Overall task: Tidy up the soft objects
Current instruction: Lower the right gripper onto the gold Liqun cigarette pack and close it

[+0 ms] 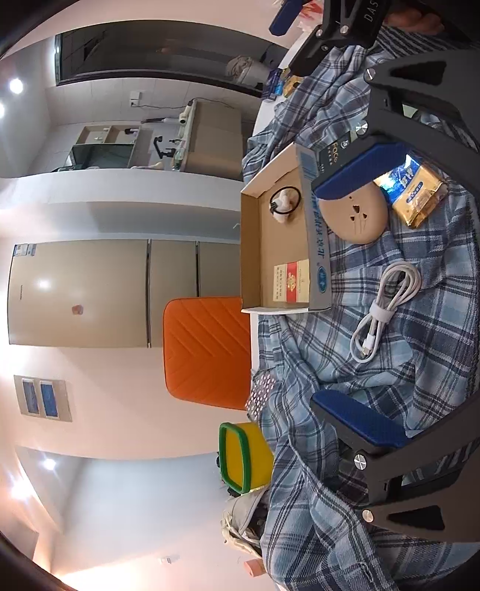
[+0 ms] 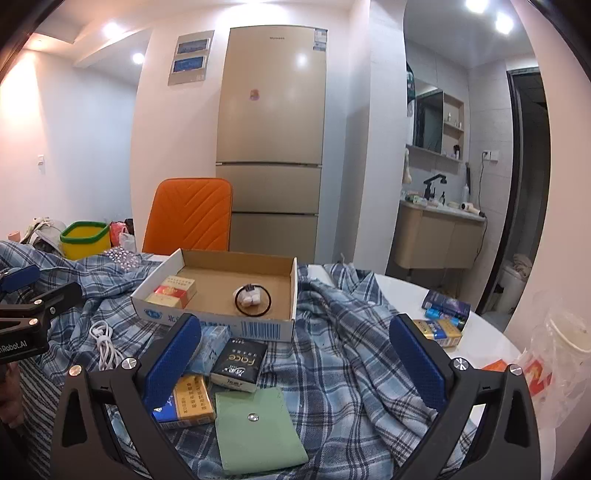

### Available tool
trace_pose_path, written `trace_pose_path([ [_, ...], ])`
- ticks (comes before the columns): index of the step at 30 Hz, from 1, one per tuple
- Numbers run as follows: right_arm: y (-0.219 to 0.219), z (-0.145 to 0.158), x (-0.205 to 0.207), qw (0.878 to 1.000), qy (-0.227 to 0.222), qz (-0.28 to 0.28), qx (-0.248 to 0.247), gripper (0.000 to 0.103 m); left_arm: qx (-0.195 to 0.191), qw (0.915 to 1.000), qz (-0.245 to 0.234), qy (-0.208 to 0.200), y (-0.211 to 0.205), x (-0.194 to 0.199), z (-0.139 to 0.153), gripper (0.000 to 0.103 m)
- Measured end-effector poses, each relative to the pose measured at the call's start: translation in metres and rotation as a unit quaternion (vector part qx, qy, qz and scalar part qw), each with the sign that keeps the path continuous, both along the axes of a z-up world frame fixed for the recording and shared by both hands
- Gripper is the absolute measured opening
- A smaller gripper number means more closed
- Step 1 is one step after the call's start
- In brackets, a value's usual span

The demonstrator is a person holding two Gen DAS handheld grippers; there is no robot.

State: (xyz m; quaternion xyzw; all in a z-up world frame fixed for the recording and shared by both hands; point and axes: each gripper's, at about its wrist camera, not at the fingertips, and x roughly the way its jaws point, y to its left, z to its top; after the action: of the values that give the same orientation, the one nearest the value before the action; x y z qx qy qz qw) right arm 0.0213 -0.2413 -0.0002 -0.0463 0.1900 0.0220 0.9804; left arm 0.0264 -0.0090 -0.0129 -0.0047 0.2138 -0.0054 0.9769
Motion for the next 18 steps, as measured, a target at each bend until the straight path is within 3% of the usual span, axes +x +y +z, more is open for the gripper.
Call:
trace_pose_path([
  [11,0.004,-0.013,0.018,0.996,0.072,0.046,0.014,0.103,-0.016,0.9967,-0.02,0.077,0.005,0.011,-0.011,0.102],
  [18,0.032,-0.025,0.034,0.979,0.153,0.138,-0.006,0.103,-0.018,0.9939,0.004,0.109,0.026,0.001,-0.018,0.102],
])
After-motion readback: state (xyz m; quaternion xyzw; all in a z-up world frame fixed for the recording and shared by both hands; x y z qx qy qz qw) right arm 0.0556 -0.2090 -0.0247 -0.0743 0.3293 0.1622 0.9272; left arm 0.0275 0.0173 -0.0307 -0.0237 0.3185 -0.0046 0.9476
